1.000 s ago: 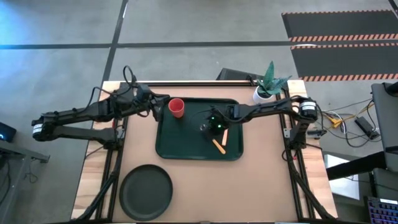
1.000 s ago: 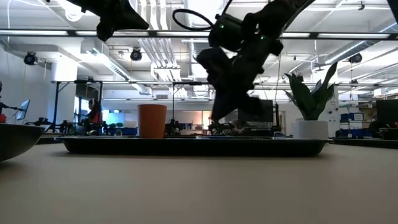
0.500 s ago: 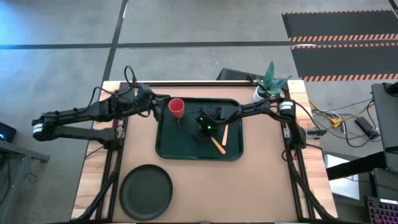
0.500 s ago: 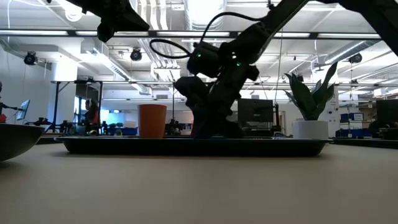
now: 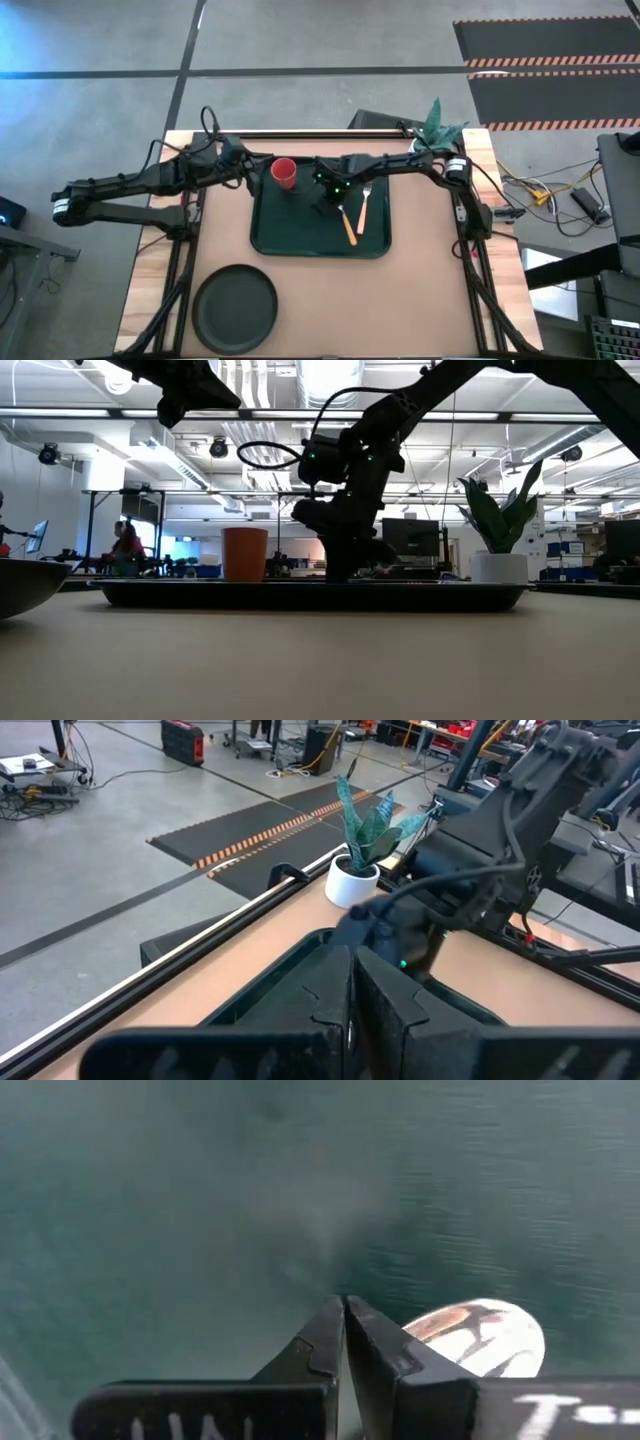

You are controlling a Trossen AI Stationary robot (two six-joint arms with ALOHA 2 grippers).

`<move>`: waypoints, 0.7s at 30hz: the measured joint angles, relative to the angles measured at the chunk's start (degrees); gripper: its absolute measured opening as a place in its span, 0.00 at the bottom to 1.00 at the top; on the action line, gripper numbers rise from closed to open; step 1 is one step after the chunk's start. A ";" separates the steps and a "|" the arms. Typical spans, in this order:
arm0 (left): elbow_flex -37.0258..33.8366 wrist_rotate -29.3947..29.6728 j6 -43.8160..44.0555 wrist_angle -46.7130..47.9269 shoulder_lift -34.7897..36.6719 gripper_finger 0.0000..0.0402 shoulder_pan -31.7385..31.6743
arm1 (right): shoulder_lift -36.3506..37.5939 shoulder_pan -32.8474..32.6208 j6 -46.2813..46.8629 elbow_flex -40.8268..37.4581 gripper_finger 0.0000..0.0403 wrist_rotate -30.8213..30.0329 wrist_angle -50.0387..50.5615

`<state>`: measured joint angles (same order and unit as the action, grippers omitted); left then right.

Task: Pick and place plate/cup/fork/spoon on tray
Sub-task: Put the brown spoon on the black tray

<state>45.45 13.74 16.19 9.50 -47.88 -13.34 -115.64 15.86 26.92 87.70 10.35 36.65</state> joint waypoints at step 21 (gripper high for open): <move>-0.11 -0.04 -0.02 0.63 0.02 0.00 -0.04 | 0.34 4.55 -6.75 0.00 0.02 -2.15 8.04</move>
<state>45.34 13.69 16.16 10.13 -47.86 -13.39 -115.30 20.40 20.17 87.70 8.19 44.69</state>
